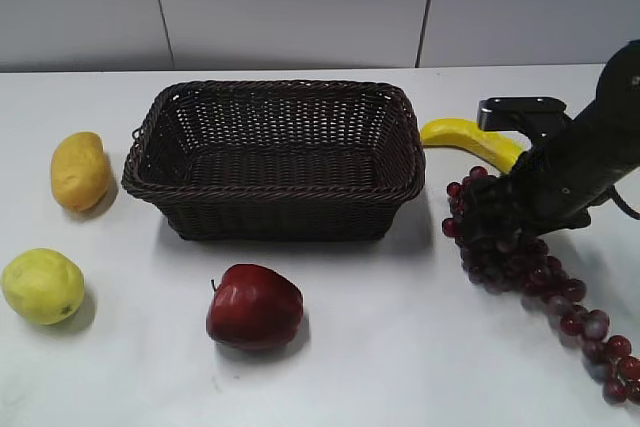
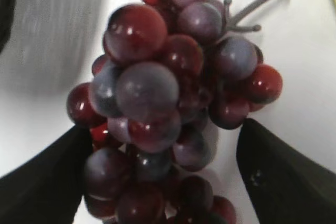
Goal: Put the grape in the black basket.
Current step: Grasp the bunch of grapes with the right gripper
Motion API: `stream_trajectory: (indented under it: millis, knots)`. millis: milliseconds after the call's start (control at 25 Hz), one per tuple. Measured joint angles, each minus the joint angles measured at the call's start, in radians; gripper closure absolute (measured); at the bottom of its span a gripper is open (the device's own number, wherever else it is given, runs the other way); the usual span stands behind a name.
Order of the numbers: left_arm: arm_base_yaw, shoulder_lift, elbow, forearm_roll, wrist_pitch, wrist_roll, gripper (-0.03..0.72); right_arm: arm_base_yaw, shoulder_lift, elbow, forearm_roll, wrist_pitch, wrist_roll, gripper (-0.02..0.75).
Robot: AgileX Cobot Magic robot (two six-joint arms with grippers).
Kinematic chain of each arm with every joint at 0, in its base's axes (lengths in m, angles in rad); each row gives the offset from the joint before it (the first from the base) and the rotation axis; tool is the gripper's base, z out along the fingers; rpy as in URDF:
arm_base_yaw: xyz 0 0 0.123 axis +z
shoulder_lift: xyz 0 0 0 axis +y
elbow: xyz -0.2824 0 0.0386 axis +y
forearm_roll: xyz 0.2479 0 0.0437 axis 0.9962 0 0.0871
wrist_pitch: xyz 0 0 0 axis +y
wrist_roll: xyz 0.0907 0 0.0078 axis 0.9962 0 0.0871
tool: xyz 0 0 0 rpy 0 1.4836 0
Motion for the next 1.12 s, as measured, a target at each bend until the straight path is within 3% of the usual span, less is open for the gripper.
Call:
stream_trajectory:
  millis: [120, 320, 440, 600, 800, 1120]
  knots:
    - [0.000, 0.000, 0.000, 0.000, 0.000, 0.000, 0.460, 0.000, 0.031, -0.012, 0.002, 0.018, 0.000, 0.156]
    - [0.000, 0.000, 0.000, 0.000, 0.000, 0.000, 0.460, 0.001, 0.039, -0.020, 0.004, 0.029, -0.002, 0.390]
    - [0.000, 0.000, 0.000, 0.000, 0.000, 0.000, 0.460, 0.001, 0.039, -0.021, 0.004, 0.043, -0.002, 0.467]
    - [0.000, 0.000, 0.000, 0.000, 0.000, 0.000, 0.460, 0.001, 0.026, -0.021, 0.003, 0.069, -0.002, 0.494]
    - [0.000, 0.000, 0.000, 0.000, 0.000, 0.000, 0.460, 0.001, -0.074, -0.021, 0.001, 0.126, -0.002, 0.600]
    - [0.000, 0.000, 0.000, 0.000, 0.000, 0.000, 0.460, 0.001, -0.327, -0.099, -0.001, 0.244, -0.002, 0.605]
